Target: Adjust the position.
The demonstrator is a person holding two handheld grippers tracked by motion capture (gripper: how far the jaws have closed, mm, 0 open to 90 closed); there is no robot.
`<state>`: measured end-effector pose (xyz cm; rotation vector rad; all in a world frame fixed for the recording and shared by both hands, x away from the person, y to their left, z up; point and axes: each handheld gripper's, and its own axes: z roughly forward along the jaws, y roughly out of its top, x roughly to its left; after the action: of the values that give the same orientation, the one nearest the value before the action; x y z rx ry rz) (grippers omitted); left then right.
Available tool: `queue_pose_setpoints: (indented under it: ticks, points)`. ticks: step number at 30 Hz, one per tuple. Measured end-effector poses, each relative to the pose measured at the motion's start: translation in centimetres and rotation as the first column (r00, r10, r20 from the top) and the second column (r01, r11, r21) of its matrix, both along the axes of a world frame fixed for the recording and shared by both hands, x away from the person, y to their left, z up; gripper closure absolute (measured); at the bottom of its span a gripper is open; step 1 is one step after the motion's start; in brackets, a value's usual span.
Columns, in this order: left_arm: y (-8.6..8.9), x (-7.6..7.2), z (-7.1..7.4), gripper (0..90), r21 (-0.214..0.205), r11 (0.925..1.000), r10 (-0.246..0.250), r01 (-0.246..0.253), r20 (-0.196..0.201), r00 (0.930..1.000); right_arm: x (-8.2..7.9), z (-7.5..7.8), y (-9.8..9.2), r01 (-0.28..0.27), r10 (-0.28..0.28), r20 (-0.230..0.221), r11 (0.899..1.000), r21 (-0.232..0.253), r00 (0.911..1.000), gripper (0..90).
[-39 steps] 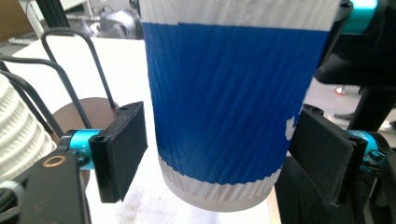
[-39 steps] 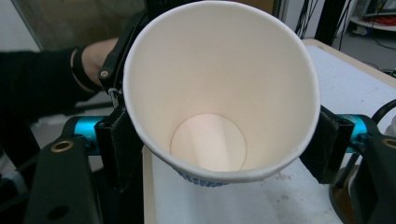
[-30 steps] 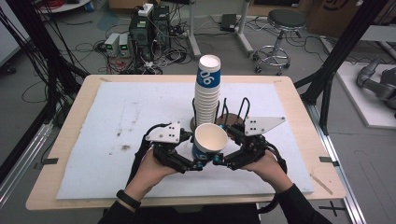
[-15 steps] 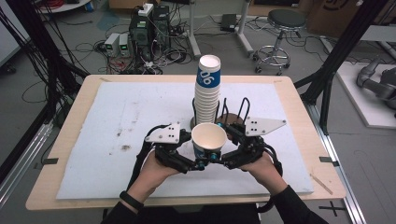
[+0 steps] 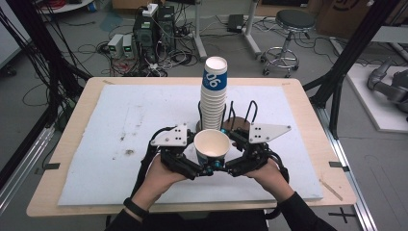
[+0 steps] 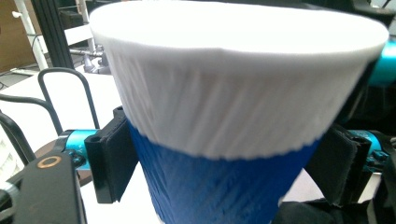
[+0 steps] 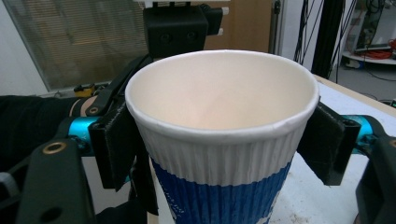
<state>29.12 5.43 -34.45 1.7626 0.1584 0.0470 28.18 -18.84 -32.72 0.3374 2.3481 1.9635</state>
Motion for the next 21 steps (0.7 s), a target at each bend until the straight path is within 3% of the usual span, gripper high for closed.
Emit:
queue_pose_setpoints:
  ticks: [2, 10, 18, 21]
  points:
    - [0.1, 0.0, 0.0, 24.0, 0.001, 1.0000, -0.005, 0.005, -0.001, 1.0000, -0.1, -0.1, 0.1, -0.004, 0.004, -0.005, 1.000, -0.004, 1.0000, 22.6]
    - [0.3, 0.2, -0.1, 24.4, -0.014, 0.9997, -0.020, 0.020, -0.010, 0.9997, 0.1, 0.0, 0.0, -0.021, 0.021, -0.004, 1.000, -0.013, 0.9998, 18.6]
    - [1.2, 0.5, 0.1, 24.4, -0.011, 0.9999, 0.008, -0.008, -0.005, 1.0000, 0.4, 0.5, -1.3, -0.028, 0.028, 0.004, 0.999, -0.019, 0.9996, 16.7]
    - [1.7, 0.5, 0.4, 24.5, -0.041, 0.9988, 0.026, -0.027, -0.008, 0.9996, 0.6, 0.5, -2.1, -0.023, 0.023, 0.011, 1.000, -0.019, 0.9997, 16.7]
